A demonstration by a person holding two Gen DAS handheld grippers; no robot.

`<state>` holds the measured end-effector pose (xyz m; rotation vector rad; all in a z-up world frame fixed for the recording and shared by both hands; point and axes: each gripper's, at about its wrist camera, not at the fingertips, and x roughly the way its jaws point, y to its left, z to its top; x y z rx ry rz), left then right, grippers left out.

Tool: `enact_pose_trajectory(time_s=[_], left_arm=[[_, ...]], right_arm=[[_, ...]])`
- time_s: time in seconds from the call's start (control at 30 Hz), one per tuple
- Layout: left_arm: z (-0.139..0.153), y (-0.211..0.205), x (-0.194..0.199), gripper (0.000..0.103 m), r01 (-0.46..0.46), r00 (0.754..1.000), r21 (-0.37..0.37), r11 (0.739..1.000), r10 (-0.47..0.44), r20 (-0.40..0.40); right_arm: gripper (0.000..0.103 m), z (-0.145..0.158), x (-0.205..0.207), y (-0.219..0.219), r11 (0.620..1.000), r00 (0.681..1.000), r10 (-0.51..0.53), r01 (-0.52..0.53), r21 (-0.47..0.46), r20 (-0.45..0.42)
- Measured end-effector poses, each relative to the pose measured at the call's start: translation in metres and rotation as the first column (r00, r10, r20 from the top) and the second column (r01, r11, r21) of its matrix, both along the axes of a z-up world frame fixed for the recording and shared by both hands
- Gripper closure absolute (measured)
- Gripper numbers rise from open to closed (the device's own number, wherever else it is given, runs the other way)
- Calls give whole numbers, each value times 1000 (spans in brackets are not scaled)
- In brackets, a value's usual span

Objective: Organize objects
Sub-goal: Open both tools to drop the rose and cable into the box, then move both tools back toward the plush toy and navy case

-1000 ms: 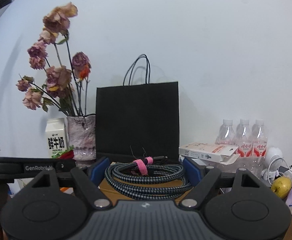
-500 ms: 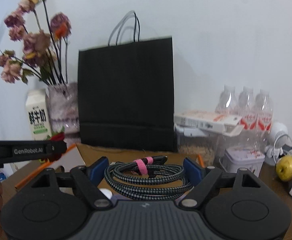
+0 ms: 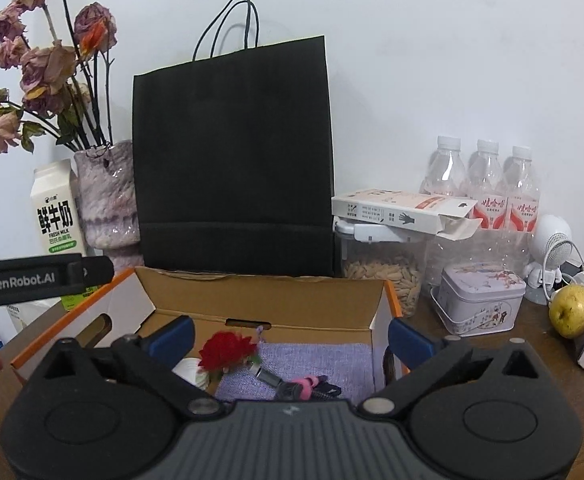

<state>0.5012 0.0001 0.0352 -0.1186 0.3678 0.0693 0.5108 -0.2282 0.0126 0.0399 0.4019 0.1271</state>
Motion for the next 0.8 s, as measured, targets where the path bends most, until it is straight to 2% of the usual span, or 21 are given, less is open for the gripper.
enact_pose_trajectory(time_s=[0.47,0.8], left_arm=[[13,-6,-19,0,21,1000,5,1000,-21,11],[23,-5,-57,0,41,999,6,999,-41,15]], right_arm=[[0,18,-17,-2,1000,1000,6,-6,-1,-2],[0,28,-53,0,999,999,39,-39,-28,7]])
